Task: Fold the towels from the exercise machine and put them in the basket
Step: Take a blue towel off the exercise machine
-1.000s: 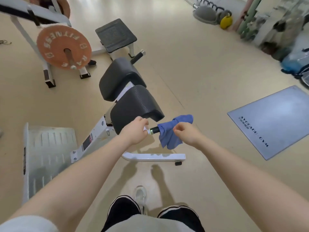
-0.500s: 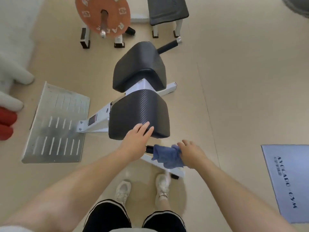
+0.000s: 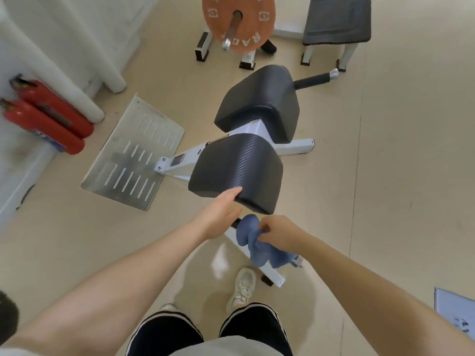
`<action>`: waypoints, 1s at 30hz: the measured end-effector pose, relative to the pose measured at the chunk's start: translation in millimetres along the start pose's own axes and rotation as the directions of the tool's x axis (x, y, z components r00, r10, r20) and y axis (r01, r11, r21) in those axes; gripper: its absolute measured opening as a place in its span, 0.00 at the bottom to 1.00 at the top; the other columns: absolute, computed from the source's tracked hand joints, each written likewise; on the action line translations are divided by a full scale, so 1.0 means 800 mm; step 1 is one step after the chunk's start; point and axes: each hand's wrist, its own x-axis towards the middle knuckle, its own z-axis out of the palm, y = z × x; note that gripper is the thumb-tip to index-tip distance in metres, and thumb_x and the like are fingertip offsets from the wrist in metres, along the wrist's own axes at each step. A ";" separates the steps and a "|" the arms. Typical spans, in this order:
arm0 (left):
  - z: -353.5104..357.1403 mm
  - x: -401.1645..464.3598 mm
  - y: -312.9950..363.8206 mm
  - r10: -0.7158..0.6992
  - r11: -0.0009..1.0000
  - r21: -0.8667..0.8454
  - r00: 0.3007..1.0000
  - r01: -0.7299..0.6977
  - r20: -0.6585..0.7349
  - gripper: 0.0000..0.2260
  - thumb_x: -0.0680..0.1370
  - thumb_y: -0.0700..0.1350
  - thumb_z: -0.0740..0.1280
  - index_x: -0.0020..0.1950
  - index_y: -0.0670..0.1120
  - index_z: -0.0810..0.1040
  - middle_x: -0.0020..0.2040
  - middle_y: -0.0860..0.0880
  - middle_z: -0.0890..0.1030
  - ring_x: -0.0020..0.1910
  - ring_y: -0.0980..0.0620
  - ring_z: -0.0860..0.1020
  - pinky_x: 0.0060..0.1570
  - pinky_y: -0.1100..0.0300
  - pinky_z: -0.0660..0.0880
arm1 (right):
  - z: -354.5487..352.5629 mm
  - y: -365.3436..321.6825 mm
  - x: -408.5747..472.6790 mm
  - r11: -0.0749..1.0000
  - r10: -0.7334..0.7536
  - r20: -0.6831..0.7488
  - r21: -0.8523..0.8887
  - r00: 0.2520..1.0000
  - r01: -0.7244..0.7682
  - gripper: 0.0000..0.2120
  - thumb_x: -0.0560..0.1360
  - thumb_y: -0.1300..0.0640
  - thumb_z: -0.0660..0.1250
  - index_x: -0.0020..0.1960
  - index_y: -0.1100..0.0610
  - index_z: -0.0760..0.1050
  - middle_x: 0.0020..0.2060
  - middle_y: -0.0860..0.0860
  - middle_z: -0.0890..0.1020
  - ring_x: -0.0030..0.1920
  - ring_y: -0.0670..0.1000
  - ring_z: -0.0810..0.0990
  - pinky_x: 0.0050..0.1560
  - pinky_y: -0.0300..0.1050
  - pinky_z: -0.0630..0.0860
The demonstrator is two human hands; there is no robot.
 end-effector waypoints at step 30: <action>0.063 -0.804 -0.374 -0.657 0.753 -0.641 0.125 0.147 -0.743 0.06 0.73 0.41 0.60 0.43 0.52 0.74 0.40 0.54 0.78 0.41 0.56 0.74 0.40 0.66 0.69 | 0.595 -0.589 -0.215 0.894 -0.447 0.473 0.230 0.759 0.384 0.05 0.75 0.67 0.61 0.42 0.63 0.74 0.32 0.55 0.72 0.34 0.50 0.72 0.44 0.43 0.75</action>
